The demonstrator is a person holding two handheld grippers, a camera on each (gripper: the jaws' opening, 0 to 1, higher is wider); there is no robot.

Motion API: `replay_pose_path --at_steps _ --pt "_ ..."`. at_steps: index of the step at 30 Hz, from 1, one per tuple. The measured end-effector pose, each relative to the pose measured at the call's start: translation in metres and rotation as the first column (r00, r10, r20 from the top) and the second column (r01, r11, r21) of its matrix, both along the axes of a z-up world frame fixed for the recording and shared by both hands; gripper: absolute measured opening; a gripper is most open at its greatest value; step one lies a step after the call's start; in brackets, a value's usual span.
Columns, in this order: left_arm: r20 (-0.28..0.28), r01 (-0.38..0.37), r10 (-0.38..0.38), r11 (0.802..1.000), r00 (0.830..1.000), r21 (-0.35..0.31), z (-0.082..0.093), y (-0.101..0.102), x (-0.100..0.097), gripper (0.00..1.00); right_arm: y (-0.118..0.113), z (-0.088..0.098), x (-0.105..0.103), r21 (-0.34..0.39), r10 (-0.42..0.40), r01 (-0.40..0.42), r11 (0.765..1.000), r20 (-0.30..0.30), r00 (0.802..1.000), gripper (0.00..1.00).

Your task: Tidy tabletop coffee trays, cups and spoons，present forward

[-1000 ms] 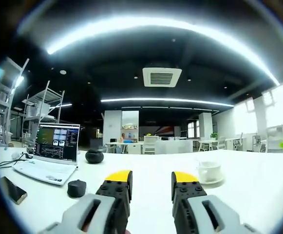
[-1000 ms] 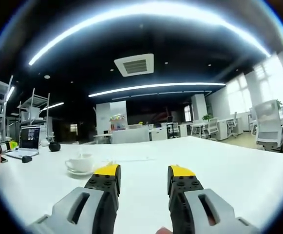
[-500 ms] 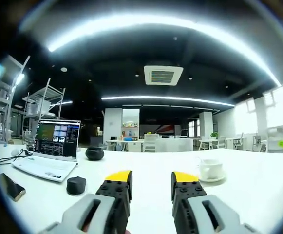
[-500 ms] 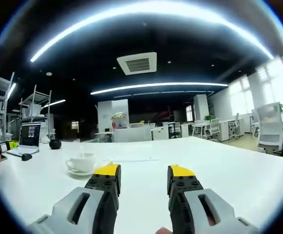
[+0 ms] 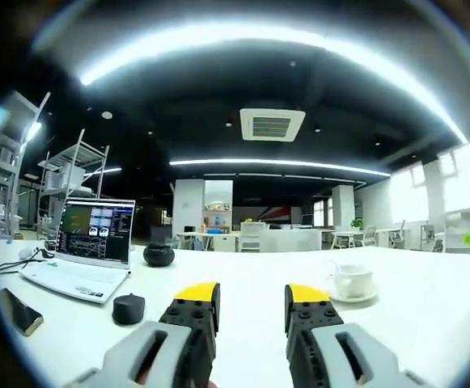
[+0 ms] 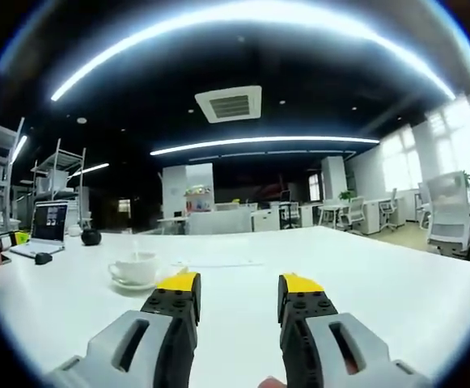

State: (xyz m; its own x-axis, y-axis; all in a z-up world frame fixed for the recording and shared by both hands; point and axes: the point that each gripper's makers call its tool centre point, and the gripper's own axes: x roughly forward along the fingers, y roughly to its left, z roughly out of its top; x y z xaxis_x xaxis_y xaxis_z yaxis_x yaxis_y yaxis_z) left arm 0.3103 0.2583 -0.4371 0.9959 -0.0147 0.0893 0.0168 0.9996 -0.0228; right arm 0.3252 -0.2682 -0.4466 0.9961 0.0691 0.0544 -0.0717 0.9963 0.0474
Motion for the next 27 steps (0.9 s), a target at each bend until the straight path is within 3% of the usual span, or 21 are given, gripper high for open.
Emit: replay_pose_path --at_steps 27 --pt "0.004 -0.016 0.016 1.000 1.000 -0.013 -0.001 0.005 -0.004 0.33 0.007 -0.005 -0.013 0.023 -0.022 0.022 0.999 -0.015 1.000 0.39"
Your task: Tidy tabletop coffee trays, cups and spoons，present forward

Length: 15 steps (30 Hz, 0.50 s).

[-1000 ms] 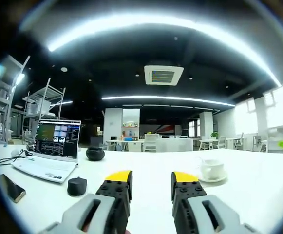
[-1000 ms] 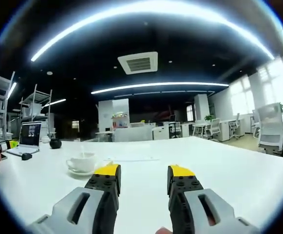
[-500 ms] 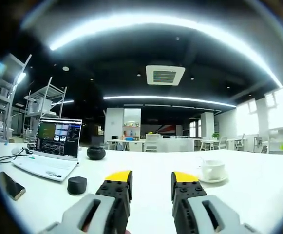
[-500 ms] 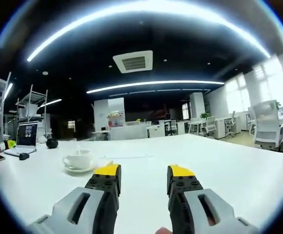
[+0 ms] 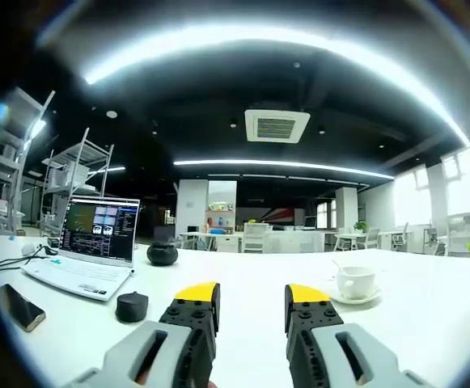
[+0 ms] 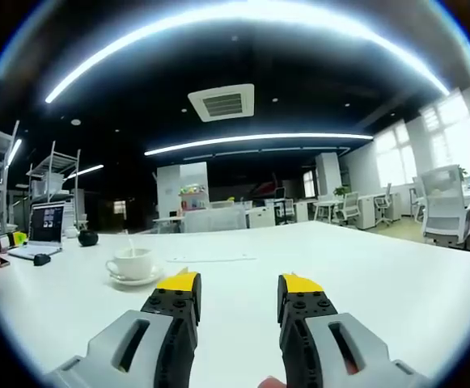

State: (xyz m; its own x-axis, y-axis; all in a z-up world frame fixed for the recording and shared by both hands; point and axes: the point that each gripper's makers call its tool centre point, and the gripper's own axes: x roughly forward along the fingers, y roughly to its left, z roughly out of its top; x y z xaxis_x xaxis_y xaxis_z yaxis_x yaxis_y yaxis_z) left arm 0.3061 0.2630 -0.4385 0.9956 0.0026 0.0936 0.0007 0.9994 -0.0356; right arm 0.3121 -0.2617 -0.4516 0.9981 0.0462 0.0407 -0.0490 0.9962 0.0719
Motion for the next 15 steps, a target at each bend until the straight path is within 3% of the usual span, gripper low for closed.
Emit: replay_pose_path --at_steps 15 --pt "0.000 0.007 -0.007 1.000 1.000 -0.001 0.0005 -0.0046 0.0012 0.33 -0.0009 -0.0009 -0.0001 0.004 0.001 -0.001 1.000 -0.003 1.000 0.39"
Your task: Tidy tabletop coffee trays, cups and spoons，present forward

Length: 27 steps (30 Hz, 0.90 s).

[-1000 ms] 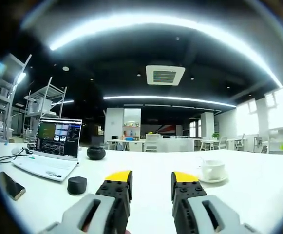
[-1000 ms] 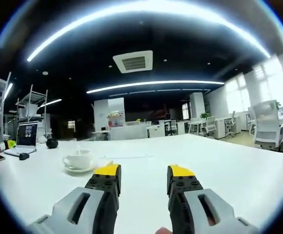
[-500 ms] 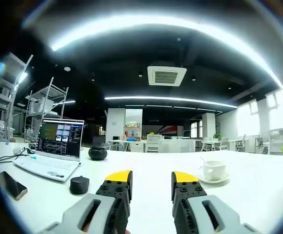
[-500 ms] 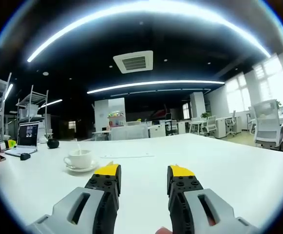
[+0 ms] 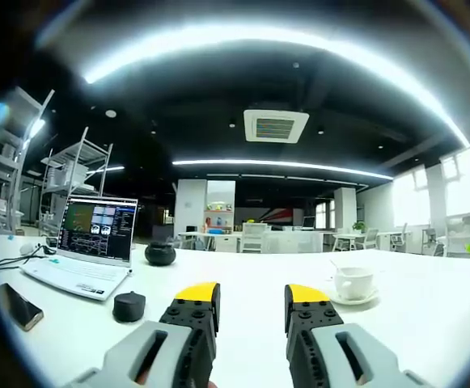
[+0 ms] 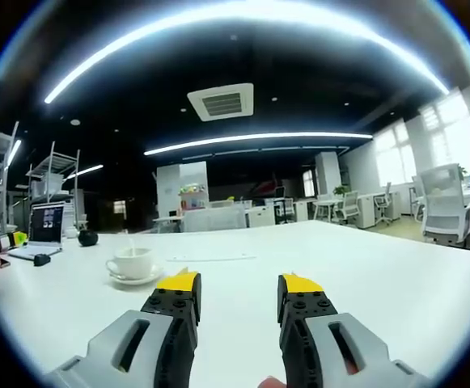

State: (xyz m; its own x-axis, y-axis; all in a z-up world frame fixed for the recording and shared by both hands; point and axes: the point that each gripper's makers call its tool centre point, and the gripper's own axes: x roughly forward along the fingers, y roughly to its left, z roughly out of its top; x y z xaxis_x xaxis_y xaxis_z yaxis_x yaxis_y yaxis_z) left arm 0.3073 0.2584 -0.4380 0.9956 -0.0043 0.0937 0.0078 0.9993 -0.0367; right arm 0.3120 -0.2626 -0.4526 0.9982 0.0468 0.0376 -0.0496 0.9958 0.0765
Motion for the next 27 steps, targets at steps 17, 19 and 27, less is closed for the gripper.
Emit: replay_pose_path --at_steps 17,19,27 --pt "0.000 0.002 -0.002 1.000 1.000 -0.002 0.0014 -0.0024 0.0009 0.33 0.0004 -0.0013 0.0013 0.004 0.006 -0.006 1.000 -0.003 1.000 0.38" --pt "0.000 0.003 -0.003 1.000 1.000 -0.002 0.0013 -0.0030 0.0012 0.33 0.0006 -0.0014 0.0013 0.003 0.007 -0.007 1.000 -0.004 1.000 0.38" --pt "0.000 0.005 -0.005 1.000 1.000 -0.002 0.0023 -0.0031 0.0015 0.33 0.0007 -0.0023 0.0006 0.003 0.008 -0.008 1.000 -0.005 1.000 0.38"
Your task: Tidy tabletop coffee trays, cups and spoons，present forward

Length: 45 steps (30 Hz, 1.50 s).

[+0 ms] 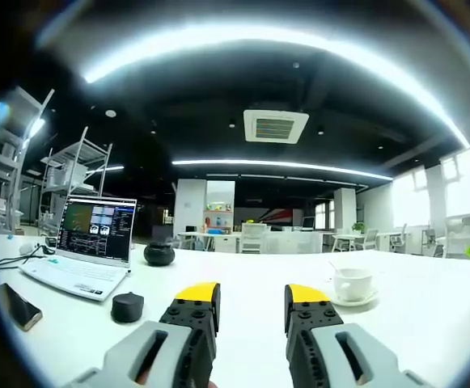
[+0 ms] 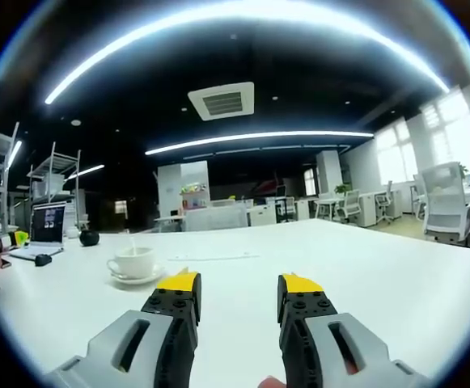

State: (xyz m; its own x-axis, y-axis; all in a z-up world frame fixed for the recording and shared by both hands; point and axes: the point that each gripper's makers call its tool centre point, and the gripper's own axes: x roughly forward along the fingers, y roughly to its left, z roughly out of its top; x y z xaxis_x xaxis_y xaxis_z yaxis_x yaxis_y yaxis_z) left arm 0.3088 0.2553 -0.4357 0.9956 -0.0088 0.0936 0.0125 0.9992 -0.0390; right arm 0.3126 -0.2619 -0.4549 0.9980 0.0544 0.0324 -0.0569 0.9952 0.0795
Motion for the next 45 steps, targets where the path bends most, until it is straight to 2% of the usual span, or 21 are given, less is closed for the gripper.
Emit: replay_pose_path --at_steps 36,41,45 --pt "-0.004 -0.011 0.011 1.000 1.000 0.003 0.001 0.001 0.001 0.33 0.001 -0.007 0.000 0.008 0.004 -0.004 1.000 -0.010 1.000 0.38" --pt "-0.009 -0.008 0.008 1.000 1.000 0.003 -0.001 -0.001 0.001 0.33 0.009 -0.015 0.003 0.016 0.017 -0.017 1.000 -0.025 1.000 0.38" --pt "-0.006 -0.011 0.011 1.000 1.000 0.004 0.001 -0.001 0.000 0.33 0.009 -0.015 0.003 0.025 0.019 -0.019 1.000 -0.022 1.000 0.38"
